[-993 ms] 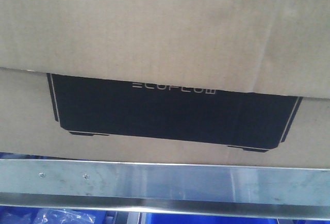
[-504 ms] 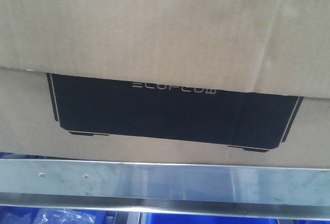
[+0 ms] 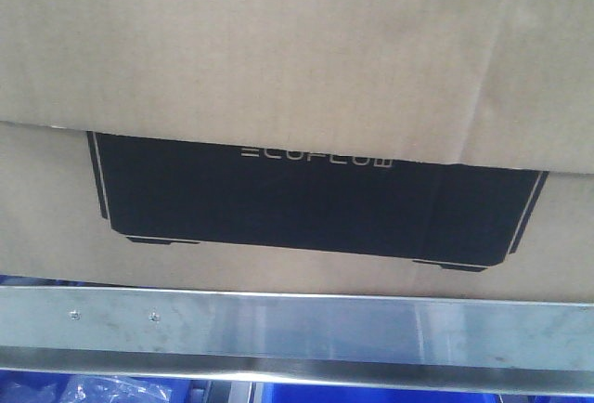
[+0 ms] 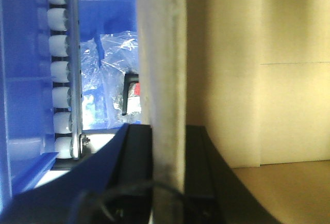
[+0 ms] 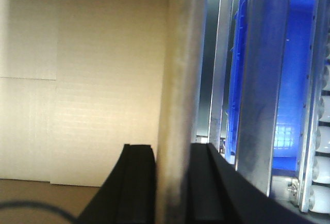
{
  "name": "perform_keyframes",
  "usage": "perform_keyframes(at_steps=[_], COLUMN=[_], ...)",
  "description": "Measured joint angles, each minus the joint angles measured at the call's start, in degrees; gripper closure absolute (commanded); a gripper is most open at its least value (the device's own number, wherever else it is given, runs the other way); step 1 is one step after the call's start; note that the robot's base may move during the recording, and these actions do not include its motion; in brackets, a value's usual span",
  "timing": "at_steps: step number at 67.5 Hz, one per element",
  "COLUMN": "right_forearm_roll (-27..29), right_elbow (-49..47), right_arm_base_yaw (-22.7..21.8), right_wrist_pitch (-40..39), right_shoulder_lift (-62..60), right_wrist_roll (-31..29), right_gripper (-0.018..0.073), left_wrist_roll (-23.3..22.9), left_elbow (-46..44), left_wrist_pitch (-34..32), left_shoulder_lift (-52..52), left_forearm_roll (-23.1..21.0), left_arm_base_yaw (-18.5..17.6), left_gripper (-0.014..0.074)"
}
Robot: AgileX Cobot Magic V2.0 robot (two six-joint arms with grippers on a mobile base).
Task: Grab box from left shelf to table start
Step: 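Close both grippers on the box's side walls, then lift the box with both grippers and pull it off the shelf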
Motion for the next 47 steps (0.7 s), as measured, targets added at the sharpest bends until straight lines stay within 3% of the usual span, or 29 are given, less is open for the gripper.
perform_keyframes(at_steps=[20,37,47], right_forearm_roll=[0.1,0.1,1.2], right_elbow=[0.0,0.5,6.2], right_arm_base_yaw=[0.1,0.1,0.1], right_wrist_pitch=[-0.6,0.8,0.7], right_shoulder_lift=[-2.1,-13.6,-23.5], right_wrist_roll=[0.0,0.0,0.0], right_gripper=[0.0502,0.0502,0.0502], left_wrist_roll=[-2.2,-5.7,-7.7], left_elbow=[0.2,1.3,7.8], left_wrist_pitch=[0.1,1.5,-1.0], left_shoulder_lift=[-1.2,-11.0,-20.0], left_forearm_roll=[0.6,3.7,5.2], left_arm_base_yaw=[-0.6,-5.3,-7.7], left_gripper=[0.0688,0.0688,0.0688])
